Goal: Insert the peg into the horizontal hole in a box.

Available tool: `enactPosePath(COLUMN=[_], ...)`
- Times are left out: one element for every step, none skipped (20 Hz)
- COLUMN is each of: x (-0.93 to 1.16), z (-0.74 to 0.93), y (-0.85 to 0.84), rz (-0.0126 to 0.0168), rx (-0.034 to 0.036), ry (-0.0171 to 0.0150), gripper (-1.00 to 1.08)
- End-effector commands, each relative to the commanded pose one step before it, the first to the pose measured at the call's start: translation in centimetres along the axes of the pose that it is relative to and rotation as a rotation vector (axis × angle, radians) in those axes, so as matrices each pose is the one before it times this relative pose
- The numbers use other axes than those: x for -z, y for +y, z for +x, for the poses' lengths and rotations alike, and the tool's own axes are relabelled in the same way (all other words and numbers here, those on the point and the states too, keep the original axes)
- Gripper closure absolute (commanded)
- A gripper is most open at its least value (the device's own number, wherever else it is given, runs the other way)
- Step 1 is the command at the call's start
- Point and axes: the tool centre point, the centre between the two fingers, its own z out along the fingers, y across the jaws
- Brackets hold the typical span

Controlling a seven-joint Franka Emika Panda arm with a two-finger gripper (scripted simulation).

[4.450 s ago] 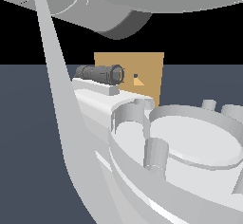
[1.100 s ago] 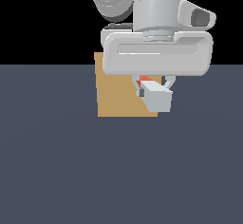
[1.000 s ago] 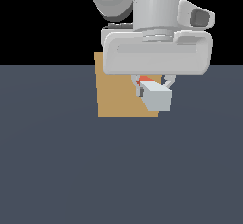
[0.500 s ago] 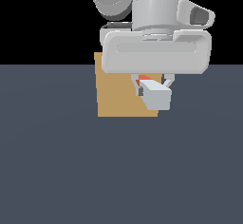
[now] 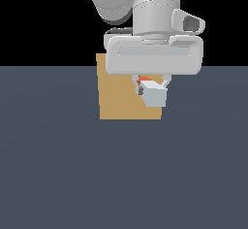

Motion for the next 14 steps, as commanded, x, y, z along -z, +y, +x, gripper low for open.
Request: enactPosePath(x=[0.216, -0.003, 0.044, -0.002, -0.002, 0.045, -0.002, -0.001, -0.001, -0.001, -0.001, 0.0, 0.0, 0.0], z=[2.226, 1.024, 1.001, 0.91, 0.821, 0.731, 0.643, 0.554, 0.465, 0.375, 0.286, 0.198, 0.11, 0.033], y=[0.045, -0.008, -0.016, -0.003, 0.0, -0.005, 0.01, 0.017, 0.024, 0.031, 0.036, 0.038, 0.03, 0.011], rz=[-0.00394, 0.0, -0.00069, 0.0, 0.0, -0.00069, 0.0, 0.0, 0.0, 0.0, 0.0, 0.0, 0.0, 0.0], rx=[0.00236, 0.0, 0.00004, 0.0, 0.0, -0.00001, 0.0, 0.0, 0.0, 0.0, 0.0, 0.0, 0.0, 0.0], ry=[0.00062, 0.0, 0.00005, 0.0, 0.0, 0.00006, 0.0, 0.0, 0.0, 0.0, 0.0, 0.0, 0.0, 0.0], gripper=[1.08, 1.08, 1.08, 1.08, 1.08, 1.08, 1.08, 1.08, 1.08, 1.08, 1.08, 1.08, 1.08, 1.08])
